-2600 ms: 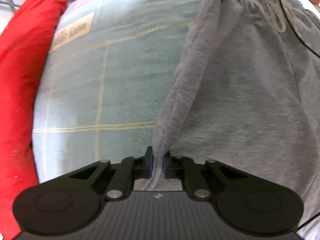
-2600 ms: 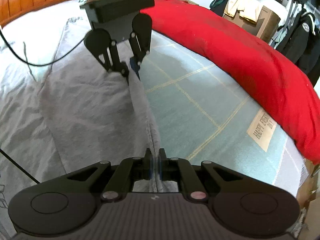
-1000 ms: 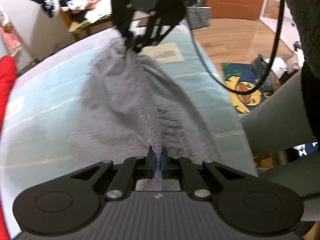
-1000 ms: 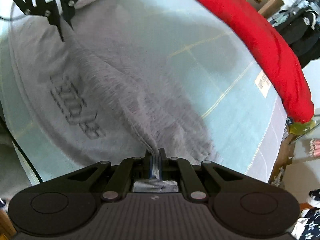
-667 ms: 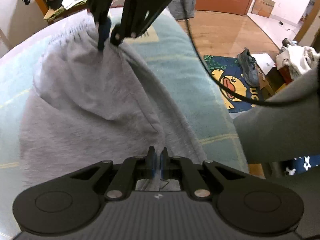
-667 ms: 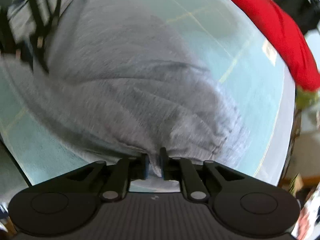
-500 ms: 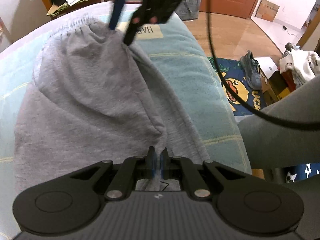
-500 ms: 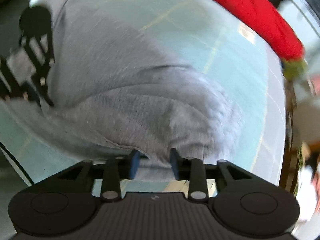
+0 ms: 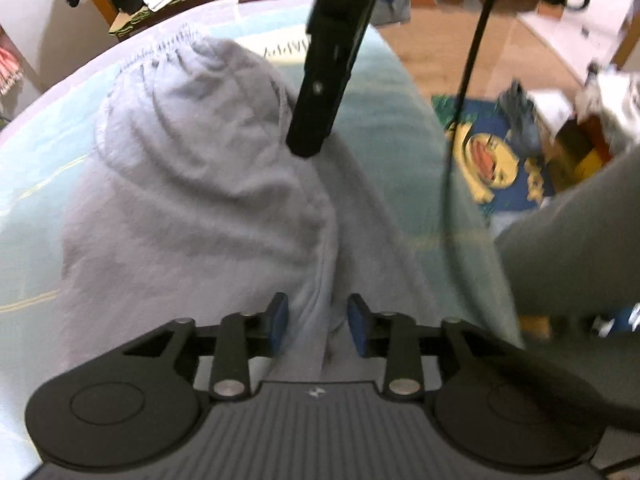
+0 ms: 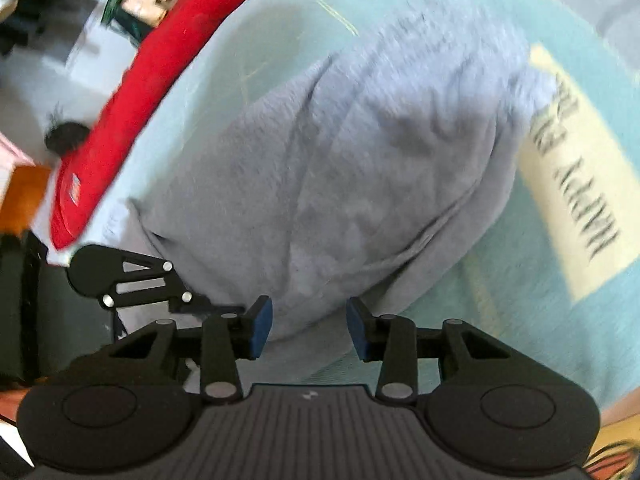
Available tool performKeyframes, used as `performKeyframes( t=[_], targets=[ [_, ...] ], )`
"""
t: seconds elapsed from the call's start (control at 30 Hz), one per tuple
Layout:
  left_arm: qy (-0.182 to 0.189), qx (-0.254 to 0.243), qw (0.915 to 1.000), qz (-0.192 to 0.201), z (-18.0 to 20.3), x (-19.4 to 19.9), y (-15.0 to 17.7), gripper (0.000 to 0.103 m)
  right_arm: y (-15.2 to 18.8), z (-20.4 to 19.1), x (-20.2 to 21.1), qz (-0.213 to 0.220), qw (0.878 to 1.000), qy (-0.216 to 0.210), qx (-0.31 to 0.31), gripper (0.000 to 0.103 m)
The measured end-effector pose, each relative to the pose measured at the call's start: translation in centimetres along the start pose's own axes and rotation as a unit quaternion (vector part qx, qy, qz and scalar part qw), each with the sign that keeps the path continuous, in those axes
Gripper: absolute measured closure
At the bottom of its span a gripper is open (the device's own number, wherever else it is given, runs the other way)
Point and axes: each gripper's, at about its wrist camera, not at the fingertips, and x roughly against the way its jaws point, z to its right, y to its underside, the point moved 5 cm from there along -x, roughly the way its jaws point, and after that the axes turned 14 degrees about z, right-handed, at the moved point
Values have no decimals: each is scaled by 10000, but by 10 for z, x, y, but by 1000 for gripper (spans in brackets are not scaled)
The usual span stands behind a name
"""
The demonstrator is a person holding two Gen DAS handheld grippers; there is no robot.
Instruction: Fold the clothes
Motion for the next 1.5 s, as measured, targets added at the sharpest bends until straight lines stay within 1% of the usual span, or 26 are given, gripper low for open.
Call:
performKeyframes(
  t=[0.1,0.17,0.23,0.27,0.33,0.4,0.53,0.57,0.6,0.63,0.67,0.7,0.73,0.77,0.8,0.83,0.93,1.03,1.17,1.2,1.27,1.33,1.4,1.43,1.47,1.5],
  targets=[
    [-245,6,9996,-172,-3,3,13,68,12,-2,-13,-84,9998,-150,-137,53],
    [-318,44,9992,-257,-7,6,22,68,20,-3,-22,-168,9994,-195,-210,53],
    [-322,4,9989,-328,-10,9,30,64,28,-3,-25,-211,9984,-281,-441,53],
    [-298,-100,9988,-377,-11,10,33,62,31,-3,-28,-232,9976,-330,-560,53],
    [-218,-357,9978,-505,-12,10,40,55,36,0,-32,-225,9958,-401,-793,52],
    [-119,-429,9973,-576,-16,11,45,54,39,3,-37,-182,9937,-462,-1004,52],
    [86,-84,9988,-471,-22,17,49,60,37,6,-42,27,9906,-525,-1267,52],
    [106,-14,9990,-438,-23,19,48,62,35,6,-42,83,9894,-534,-1346,52],
    [135,88,9990,-409,-25,21,49,67,34,6,-43,132,9887,-533,-1392,52],
    [157,211,9988,-401,-27,23,49,68,33,6,-44,180,9882,-530,-1428,53],
    [198,328,9984,-411,-28,25,50,68,32,6,-45,228,9876,-526,-1464,56],
    [247,384,9981,-403,-28,26,49,70,33,6,-47,229,9877,-494,-1467,62],
    [293,408,9980,-380,-28,28,49,76,33,4,-47,225,9884,-461,-1427,81],
    [325,418,9979,-370,-27,29,49,78,32,3,-47,228,9892,-442,-1376,88],
    [343,417,9979,-367,-26,30,48,83,32,2,-44,238,9897,-423,-1347,88],
    [375,435,9977,-361,-25,32,47,94,31,2,-41,250,9901,-403,-1323,90],
    [484,623,9965,-286,-22,36,44,100,28,-2,-32,311,9906,-469,-1246,91],
    [623,806,9943,-310,-15,41,41,101,24,-13,-19,306,9928,-565,-1009,94],
    [1063,1041,9887,-174,0,46,28,101,20,-27,-1,159,9965,-597,-557,95],
    [1157,1100,9871,-131,3,45,26,101,21,-25,0,109,9975,-506,-471,95],
    [1217,1141,9859,-115,8,34,24,101,25,-17,-2,-4,9990,-259,-362,95],
    [1278,1301,9830,-218,9,14,26,100,30,-5,-11,-58,9989,-47,-470,95],
    [1291,1581,9785,-287,9,-6,29,100,34,6,-21,-109,9974,37,-716,91],
    [1274,1632,9778,-333,9,-11,30,100,36,11,-24,-111,9957,27,-919,91],
    [1282,1582,9784,-343,10,-11,30,100,37,13,-24,-69,9948,11,-1017,90],
    [1270,1498,9801,-297,10,-6,28,98,36,12,-19,-13,9952,4,-977,89]
  ],
)
